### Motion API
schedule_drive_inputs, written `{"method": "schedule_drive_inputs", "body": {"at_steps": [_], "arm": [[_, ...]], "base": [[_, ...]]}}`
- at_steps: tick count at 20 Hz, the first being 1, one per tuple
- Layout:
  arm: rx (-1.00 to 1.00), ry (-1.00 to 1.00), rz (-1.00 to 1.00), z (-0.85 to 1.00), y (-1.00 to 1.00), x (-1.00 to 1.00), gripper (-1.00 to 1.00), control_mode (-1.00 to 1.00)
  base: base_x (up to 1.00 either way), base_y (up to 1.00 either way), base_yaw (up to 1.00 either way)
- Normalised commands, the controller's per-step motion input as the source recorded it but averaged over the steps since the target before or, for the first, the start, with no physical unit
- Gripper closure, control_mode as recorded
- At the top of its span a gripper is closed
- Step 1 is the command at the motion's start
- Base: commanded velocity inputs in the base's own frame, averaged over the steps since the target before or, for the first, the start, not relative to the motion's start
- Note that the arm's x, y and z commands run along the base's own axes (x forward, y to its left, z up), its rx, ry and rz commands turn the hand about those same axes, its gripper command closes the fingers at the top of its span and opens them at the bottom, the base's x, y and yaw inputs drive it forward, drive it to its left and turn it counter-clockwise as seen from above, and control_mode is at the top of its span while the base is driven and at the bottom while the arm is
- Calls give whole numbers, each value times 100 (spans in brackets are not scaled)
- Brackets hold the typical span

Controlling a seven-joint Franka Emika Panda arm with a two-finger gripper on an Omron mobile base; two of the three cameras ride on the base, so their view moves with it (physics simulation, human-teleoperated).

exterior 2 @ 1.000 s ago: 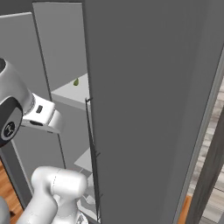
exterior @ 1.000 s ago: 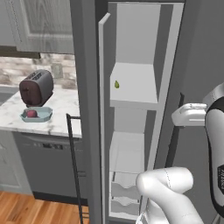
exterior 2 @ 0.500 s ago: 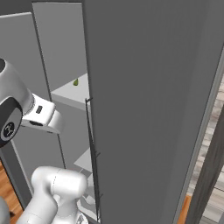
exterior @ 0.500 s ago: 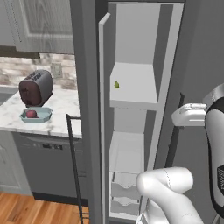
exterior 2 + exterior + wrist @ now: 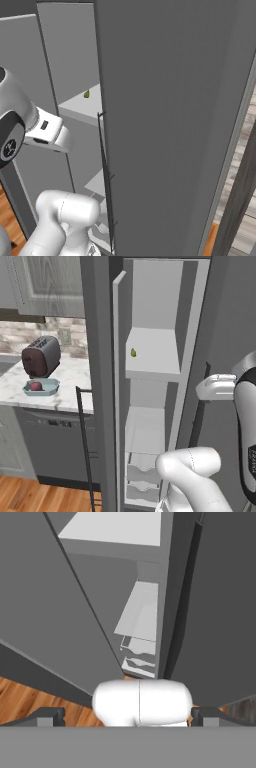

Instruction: Take the onion and lemon wedge out of the freezer and place them in the tupperware container on the counter. Then put the tupperware containing the vegetables back in the freezer.

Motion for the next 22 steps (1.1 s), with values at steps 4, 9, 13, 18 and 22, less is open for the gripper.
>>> {"method": "schedule_drive_inputs", "body": {"at_steps": [4, 9, 13, 18, 22], "arm": [[0, -2, 0, 0, 34, 1, -100, -100], [0, 0, 3, 0, 21, 3, -100, -100], [0, 0, 5, 0, 5, 10, -100, -100], [2, 1, 1, 0, 7, 62, -100, -100], [0, 0, 1, -1, 21, 43, -100, -100]], "base": [[0, 0, 0], [0, 0, 0], [0, 0, 0], [0, 0, 0], [0, 0, 0]]}}
